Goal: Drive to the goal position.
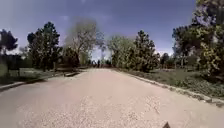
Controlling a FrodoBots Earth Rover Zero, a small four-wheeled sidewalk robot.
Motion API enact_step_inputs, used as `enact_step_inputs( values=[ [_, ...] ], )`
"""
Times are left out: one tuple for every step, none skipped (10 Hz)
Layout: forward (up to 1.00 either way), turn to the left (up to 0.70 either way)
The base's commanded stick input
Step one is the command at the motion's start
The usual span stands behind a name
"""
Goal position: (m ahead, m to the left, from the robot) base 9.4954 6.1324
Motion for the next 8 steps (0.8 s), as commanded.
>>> enact_step_inputs(
  values=[
    [0.70,0.00],
    [0.70,0.00],
    [0.70,0.00],
    [0.70,0.00],
    [0.70,0.00],
    [0.70,0.03],
    [0.70,0.09],
    [0.70,0.26]
  ],
)
